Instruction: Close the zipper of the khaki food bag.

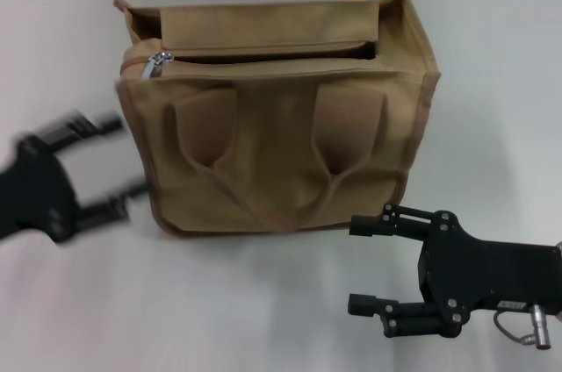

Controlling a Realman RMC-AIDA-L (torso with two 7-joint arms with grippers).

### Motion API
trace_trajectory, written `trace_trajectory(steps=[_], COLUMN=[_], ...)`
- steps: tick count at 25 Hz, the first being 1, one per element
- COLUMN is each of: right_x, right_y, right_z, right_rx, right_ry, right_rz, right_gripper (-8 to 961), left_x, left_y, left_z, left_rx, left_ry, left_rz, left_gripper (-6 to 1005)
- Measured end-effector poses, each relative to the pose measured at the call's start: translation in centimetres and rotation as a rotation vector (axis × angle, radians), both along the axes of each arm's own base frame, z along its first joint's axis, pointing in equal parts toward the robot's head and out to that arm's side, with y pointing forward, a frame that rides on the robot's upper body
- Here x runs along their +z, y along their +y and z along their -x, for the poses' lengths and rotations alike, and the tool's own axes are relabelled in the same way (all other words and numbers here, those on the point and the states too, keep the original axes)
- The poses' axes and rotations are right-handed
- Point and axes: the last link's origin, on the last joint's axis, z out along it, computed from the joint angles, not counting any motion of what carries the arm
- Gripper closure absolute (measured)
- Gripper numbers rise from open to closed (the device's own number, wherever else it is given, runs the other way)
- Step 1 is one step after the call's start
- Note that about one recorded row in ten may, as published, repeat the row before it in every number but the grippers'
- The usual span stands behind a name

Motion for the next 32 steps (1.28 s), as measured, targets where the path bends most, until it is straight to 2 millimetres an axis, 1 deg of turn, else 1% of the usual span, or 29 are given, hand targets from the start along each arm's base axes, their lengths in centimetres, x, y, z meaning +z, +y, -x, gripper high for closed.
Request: trace_trajectory(steps=[1,3,4,6,9,12,16,17,20,25,26,32], right_x=[-0.1,-0.4,-0.6,-0.8,-1.0,-1.1,-1.2,-1.2,-1.3,-1.6,-1.7,-1.8], right_y=[-0.1,-0.3,-0.4,-0.6,-0.6,-0.6,-0.7,-0.7,-0.9,-1.2,-1.2,-1.3], right_z=[0.0,0.1,0.2,0.3,0.4,0.5,0.6,0.6,0.6,0.6,0.6,0.6], right_rx=[0.002,0.005,0.008,0.014,0.019,0.019,0.016,0.015,0.022,0.027,0.026,0.022], right_ry=[0.006,0.016,0.021,0.028,0.032,0.035,0.037,0.039,0.044,0.050,0.050,0.050], right_rz=[-0.002,-0.002,-0.002,-0.005,-0.007,-0.004,-0.001,-0.001,-0.007,-0.014,-0.013,-0.010], right_gripper=[149,149,149,149,149,149,149,149,149,149,149,149], left_x=[0.0,0.9,1.1,1.1,0.9,0.7,-0.3,-0.3,-1.1,-1.2,-1.0,-0.9], left_y=[0.0,0.0,0.1,0.4,0.7,1.2,2.5,2.5,3.3,3.4,4.0,4.2], left_z=[0.0,1.2,1.6,2.1,2.1,1.9,1.1,1.1,0.3,0.1,-0.4,-0.4], left_rx=[0.000,0.083,0.110,0.141,0.148,0.140,0.118,0.118,0.092,0.088,0.099,0.119], left_ry=[0.000,-0.049,-0.055,-0.039,-0.025,-0.013,0.008,0.008,0.001,-0.008,-0.069,-0.110], left_rz=[0.000,-0.150,-0.187,-0.214,-0.210,-0.200,-0.161,-0.161,-0.131,-0.130,-0.161,-0.190], left_gripper=[240,245,247,252,259,266,275,277,284,295,298,311])
